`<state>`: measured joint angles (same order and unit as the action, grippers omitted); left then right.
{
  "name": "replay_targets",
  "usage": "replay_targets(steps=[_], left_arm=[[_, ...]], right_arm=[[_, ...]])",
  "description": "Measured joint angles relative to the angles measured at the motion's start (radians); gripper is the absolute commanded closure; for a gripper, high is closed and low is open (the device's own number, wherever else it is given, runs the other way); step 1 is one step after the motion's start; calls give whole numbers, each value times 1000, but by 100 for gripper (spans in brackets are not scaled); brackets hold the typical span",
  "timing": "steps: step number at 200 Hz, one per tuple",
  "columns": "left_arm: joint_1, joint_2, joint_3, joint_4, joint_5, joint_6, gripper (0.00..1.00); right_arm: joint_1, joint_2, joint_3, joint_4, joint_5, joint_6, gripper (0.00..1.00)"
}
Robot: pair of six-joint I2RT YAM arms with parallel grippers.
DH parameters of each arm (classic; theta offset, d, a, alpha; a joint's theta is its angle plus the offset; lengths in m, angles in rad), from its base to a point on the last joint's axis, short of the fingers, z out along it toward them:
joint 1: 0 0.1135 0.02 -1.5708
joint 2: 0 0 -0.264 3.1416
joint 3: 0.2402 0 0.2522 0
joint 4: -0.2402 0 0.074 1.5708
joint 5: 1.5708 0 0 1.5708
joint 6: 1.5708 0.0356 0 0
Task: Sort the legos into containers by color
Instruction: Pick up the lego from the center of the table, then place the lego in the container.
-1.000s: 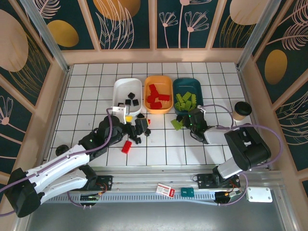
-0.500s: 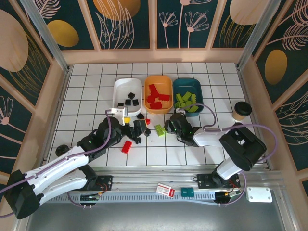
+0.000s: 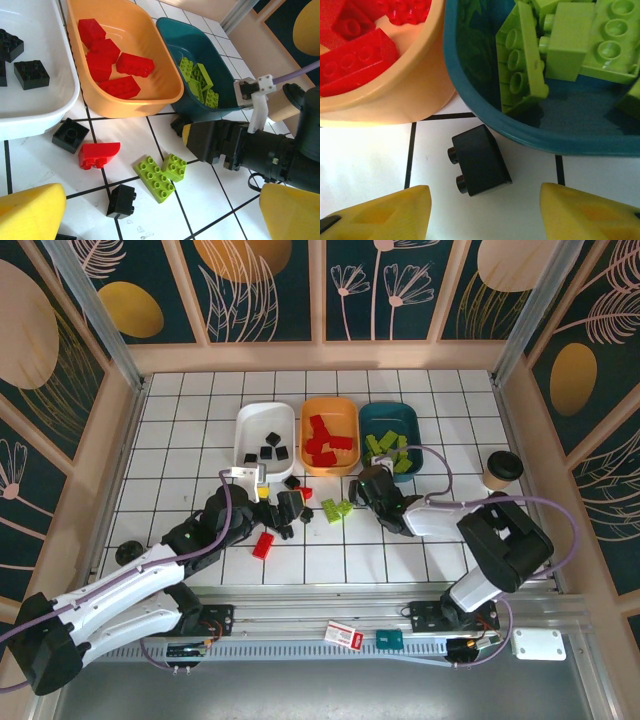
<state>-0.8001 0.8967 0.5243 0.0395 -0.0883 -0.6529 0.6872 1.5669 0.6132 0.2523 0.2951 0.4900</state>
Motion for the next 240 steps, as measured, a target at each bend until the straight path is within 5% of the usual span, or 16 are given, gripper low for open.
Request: replay_targets(steps=[63, 131, 167, 204, 240], left_arm=[[0, 1, 0, -10, 0, -5, 1], [0, 1, 0, -21, -5, -12, 1], [0, -1, 0, -54, -39, -14, 1], [0, -67, 0, -119, -144, -26, 1], [0, -179, -2, -158, -245, -60, 1]], right_arm=[[0, 131, 80, 20, 28, -73, 48], [10, 144, 80, 58, 48, -124, 83], [63, -17, -21, 50, 35, -125, 87], [99, -223, -24, 28, -111, -144, 87], [111, -97, 197, 23, -267, -179, 87]])
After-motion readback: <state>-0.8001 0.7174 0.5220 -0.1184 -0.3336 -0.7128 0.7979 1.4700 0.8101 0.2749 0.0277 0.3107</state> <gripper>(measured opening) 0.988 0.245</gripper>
